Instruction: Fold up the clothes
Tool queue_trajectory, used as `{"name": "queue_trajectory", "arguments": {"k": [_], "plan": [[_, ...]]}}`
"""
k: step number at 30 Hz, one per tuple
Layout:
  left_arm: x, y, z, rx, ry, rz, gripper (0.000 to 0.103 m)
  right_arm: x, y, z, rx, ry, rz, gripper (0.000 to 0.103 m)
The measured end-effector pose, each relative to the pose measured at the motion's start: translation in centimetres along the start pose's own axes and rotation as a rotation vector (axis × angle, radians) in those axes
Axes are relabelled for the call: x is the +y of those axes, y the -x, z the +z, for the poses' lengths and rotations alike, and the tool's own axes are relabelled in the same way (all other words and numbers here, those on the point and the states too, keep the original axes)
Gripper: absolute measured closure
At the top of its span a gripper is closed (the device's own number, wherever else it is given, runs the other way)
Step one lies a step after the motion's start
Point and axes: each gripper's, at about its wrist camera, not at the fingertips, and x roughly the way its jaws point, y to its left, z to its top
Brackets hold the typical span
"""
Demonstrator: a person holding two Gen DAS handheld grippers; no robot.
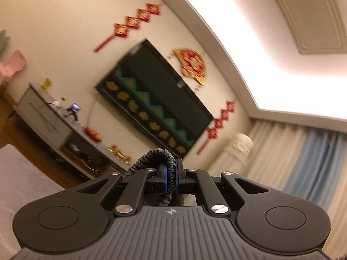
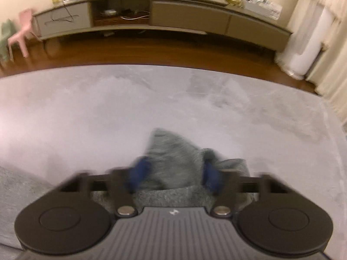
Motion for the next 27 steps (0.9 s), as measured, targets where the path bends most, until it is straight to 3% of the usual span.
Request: {"name": "queue_trajectory", "arguments": {"k": [1, 4, 6, 8, 10, 12, 14, 17, 22, 24, 25, 27], "plan": [[0.7, 0.1, 0.2, -0.011, 0.014, 0.018, 0.097, 0.2, 0.5, 0.2, -0.016, 0.042, -0.029, 0.096], [2.6, 0.3, 1.5, -0.062, 0.033, 0.078, 0.097, -2.6, 5.7, 2.2, -0.219, -0.060, -0.059, 0.096], [3.6, 1.1, 2.4, -0.106, 0.055, 0.095, 0.097, -7.1, 11.1, 2.2, -0.435, -0.282, -0.036, 0.096], [5.0, -1.0, 2.1, -0.049, 0.065, 0.170, 0.097, -11.6, 14.2, 0.8, -0.562, -0.504, -0.063, 0.096], [6.5, -3.1, 1.8, 0.007, 0.076, 0.245, 0.097, -14.3, 13.9, -0.5, -0.539, -0.593, -0.126, 0.096], [8.0, -5.2, 1.5, 0.065, 0.086, 0.321, 0.097, -15.4, 11.8, -1.4, -0.440, -0.606, -0.150, 0.096], [9.5, -7.4, 1.2, 0.122, 0.095, 0.396, 0.097, -15.7, 9.8, -2.0, -0.350, -0.603, -0.151, 0.096], [11.4, -10.5, 1.2, 0.180, 0.102, 0.494, 0.097, -15.6, 8.2, -2.0, -0.294, -0.610, -0.152, 0.096], [13.5, -15.9, 2.6, 0.186, 0.085, 0.609, 0.097, -15.6, 9.1, 0.6, -0.356, -0.610, -0.160, 0.096], [14.6, -18.0, 3.0, 0.205, 0.086, 0.696, 0.097, -16.5, 7.5, 1.5, -0.312, -0.634, -0.203, 0.096], [15.6, -19.3, 2.5, 0.251, 0.078, 0.767, 0.097, -17.0, 6.6, 1.9, -0.286, -0.647, -0.226, 0.094], [16.7, -21.1, 1.2, 0.362, 0.051, 0.834, 0.097, -17.5, 4.6, 2.3, -0.203, -0.640, -0.253, 0.086]]}}
